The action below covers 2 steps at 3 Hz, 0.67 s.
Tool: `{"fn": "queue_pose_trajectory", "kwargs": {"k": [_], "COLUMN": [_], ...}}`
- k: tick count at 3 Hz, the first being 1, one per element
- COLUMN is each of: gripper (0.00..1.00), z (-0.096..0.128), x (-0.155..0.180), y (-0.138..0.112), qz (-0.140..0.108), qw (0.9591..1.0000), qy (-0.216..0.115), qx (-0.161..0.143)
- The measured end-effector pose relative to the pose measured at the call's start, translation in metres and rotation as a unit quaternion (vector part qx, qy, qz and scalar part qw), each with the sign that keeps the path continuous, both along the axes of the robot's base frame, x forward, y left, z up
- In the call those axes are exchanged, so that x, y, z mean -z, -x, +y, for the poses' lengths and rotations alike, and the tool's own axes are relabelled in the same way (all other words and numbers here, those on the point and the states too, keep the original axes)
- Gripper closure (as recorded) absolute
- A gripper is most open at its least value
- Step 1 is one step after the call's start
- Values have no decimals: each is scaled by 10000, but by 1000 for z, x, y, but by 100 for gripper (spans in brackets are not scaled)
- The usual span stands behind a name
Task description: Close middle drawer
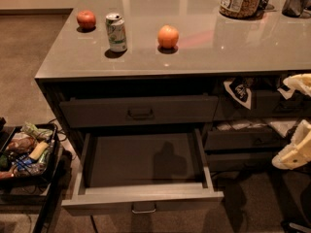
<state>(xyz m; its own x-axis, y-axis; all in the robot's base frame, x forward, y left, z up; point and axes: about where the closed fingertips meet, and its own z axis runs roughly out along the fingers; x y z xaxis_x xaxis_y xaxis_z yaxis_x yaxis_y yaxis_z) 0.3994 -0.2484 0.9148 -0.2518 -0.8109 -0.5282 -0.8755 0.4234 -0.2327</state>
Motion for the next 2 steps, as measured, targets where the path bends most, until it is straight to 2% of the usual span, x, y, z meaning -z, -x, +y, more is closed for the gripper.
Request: {"fn": "queue_pose_trajectory", "kwargs": {"k": [1,2], "gripper": [0,0], "z": [5,12], "x": [4,17], "y": [-5,-9], "qz": [-114,-297], "qw": [9994,9935], "qy": [-93,-651], "qx": [-320,-890]}}
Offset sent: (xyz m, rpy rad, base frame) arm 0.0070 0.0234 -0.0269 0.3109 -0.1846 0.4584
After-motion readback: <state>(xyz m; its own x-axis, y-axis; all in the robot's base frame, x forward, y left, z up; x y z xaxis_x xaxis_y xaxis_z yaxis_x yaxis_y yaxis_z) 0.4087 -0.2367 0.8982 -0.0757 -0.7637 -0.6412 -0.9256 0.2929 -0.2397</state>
